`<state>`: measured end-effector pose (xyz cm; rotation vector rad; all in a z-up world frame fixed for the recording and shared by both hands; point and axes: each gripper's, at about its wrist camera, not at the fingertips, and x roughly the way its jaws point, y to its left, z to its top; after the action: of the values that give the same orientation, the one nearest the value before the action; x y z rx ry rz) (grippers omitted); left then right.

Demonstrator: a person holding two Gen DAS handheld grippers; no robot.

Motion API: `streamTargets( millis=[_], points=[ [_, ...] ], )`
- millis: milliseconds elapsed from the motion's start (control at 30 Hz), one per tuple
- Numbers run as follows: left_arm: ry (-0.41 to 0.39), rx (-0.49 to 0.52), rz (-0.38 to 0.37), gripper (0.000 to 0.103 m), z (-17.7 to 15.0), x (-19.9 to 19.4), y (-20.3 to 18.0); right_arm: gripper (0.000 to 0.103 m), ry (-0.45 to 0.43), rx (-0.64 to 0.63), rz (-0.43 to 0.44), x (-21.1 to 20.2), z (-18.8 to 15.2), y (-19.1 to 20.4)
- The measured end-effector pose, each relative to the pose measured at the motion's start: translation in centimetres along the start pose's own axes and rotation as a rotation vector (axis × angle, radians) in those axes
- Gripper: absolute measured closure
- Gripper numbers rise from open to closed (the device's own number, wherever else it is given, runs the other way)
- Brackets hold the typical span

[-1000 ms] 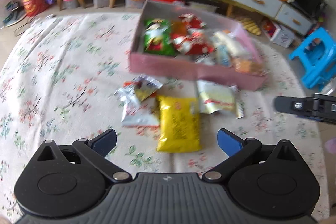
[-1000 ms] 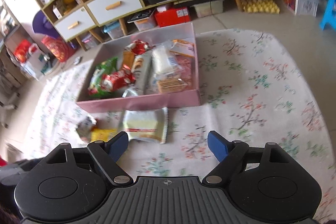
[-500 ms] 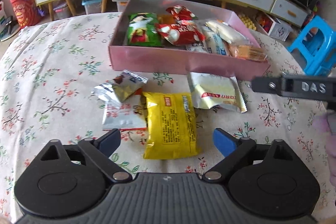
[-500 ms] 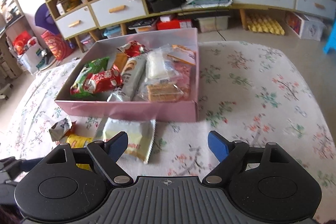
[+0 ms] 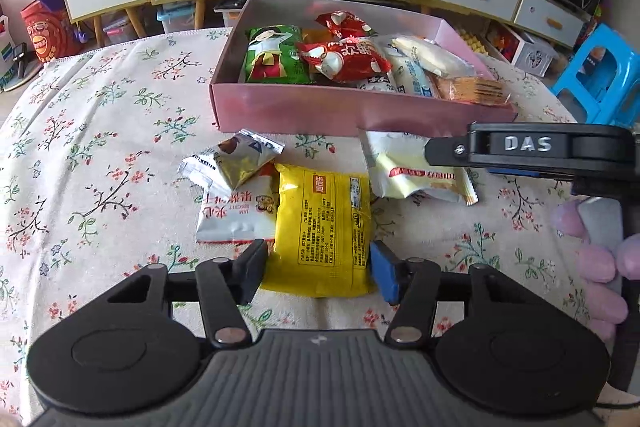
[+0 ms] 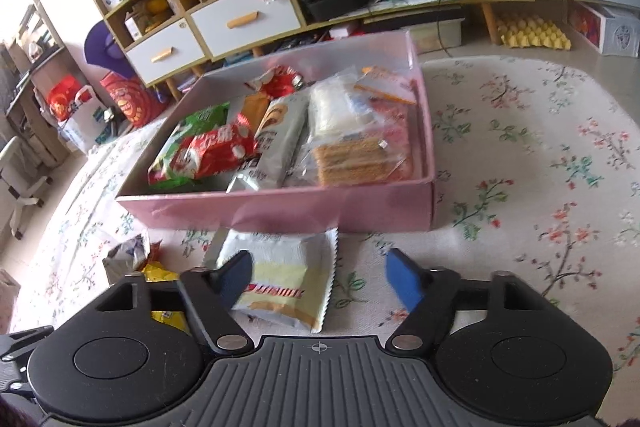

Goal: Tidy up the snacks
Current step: 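Grasp the yellow biscuit pack with the left gripper while the right grasps the silver-white pack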

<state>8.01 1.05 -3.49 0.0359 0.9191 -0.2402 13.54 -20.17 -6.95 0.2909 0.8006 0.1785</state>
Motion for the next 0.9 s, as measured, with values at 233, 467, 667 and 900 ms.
streamTargets(
  millis=[233,467,667,900],
  points=[
    [-0.002,0.034,-0.015,0.052,-1.3,-1.1,1.0,0.067,0.017,-0.067,0.045,-0.4,-1.0,1.4],
    [0.013,0.002,-0.015,0.052,-2.0,-2.1,2.7,0.068,0.1,-0.206,0.131,-1.5,-2.7,4.8],
    [0.031,-0.058,-0.002,0.049,-2.4,-2.6,4.3,0.046,0.121,-0.318,0.11,-1.9,-3.6,7.1],
    [0.042,-0.07,0.008,0.045,-2.3,-2.5,4.5,0.031,0.061,-0.354,0.022,-1.0,-2.8,7.4]
  ],
)
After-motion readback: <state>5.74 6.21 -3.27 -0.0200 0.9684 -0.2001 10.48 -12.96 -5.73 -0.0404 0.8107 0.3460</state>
